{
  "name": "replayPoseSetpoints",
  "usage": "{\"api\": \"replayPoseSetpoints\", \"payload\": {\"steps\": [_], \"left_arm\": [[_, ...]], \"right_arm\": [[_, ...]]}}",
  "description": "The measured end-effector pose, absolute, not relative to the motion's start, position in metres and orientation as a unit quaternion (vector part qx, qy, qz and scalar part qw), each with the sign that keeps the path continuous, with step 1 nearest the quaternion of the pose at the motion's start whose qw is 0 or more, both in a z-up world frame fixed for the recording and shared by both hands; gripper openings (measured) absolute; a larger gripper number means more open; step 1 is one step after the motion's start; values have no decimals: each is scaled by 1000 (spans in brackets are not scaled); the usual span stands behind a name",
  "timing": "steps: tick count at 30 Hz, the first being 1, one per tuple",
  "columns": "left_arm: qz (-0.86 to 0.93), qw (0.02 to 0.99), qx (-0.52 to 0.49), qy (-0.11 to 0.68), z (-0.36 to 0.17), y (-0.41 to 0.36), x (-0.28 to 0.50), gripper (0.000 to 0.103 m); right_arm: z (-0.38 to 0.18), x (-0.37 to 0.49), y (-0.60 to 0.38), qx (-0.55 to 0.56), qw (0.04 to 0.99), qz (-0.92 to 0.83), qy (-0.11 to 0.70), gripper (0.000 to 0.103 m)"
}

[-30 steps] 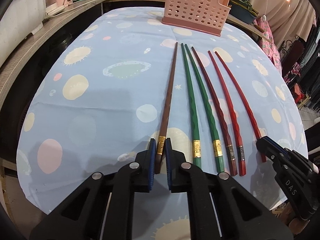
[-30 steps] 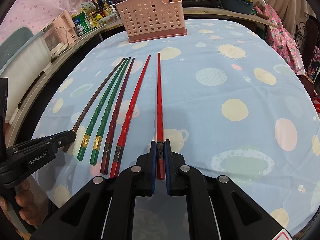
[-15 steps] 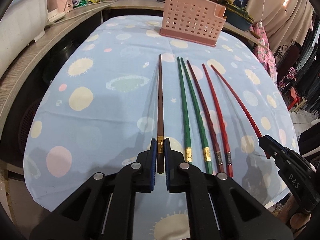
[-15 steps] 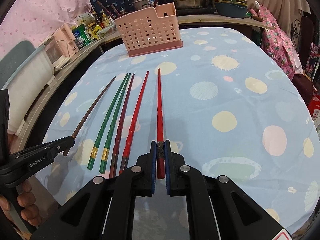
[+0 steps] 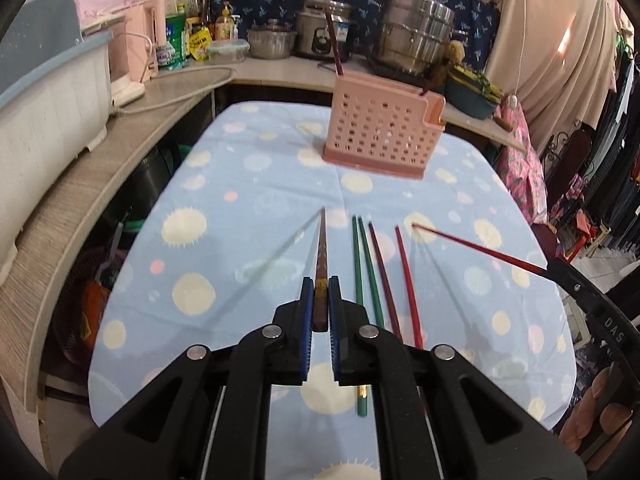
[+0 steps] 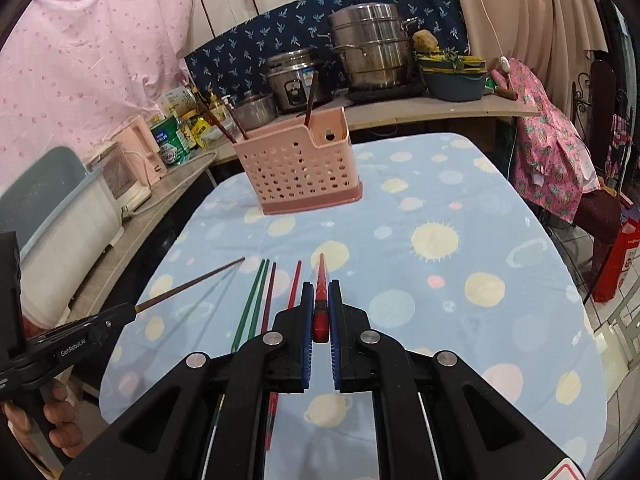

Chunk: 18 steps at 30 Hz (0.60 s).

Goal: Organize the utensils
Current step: 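Lift both held chopsticks and carry them above the pink holder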

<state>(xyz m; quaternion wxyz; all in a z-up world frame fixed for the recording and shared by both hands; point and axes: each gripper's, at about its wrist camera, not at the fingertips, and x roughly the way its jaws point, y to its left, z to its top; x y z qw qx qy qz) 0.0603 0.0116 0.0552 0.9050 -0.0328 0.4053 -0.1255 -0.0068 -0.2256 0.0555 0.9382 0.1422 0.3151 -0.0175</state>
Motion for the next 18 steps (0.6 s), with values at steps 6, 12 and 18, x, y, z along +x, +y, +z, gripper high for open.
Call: {"api": "replayPoseSetpoints", "payload": {"steps": [6,12,18], "left_arm": [[-118,920,-39,371,86,14,79,7],[-112,930,-45,347,108,14,100,7],[-119,934,-58,331,129,11,119,7]], "right_arm": [[84,7,-236,149,948,-18,281,7],[97,22,-247,170,948,-17,268,7],[103,36,-259,212,941,3,264,7]]}}
